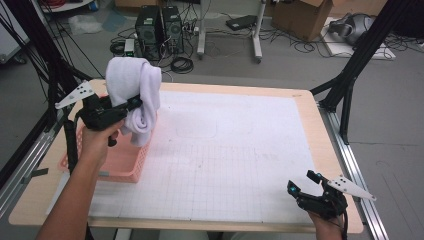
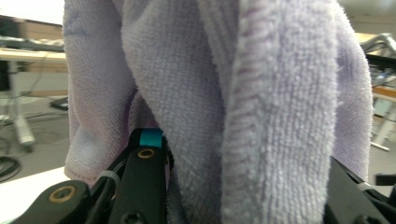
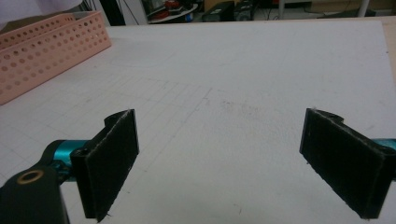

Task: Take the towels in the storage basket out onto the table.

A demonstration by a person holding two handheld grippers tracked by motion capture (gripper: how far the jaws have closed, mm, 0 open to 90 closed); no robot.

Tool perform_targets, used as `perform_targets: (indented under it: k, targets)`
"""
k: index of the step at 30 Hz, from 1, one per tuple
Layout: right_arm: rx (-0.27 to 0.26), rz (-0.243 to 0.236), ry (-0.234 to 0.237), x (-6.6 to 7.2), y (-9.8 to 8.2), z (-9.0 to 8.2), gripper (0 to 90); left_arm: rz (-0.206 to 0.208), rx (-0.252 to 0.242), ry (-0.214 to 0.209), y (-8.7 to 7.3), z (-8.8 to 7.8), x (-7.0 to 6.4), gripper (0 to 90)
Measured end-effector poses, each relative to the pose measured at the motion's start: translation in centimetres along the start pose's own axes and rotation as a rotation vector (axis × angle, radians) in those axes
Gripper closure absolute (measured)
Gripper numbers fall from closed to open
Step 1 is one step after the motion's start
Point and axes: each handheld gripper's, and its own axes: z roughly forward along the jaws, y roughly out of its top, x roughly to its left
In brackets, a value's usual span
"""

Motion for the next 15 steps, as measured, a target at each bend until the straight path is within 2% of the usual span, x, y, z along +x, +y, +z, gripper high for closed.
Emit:
perform_targets:
  k: [5,15]
  targets:
    - [-0.001,-0.005,0.005,0.2,0.1,0.1,10.4,0.001,0.005,-0.043,0.1,1.5,-0.9,63.6]
    - [-0.005,0.0,0.006,0.1,0.1,0.1,10.4,0.029,0.027,-0.156,0.3,5.0,-4.0,63.5]
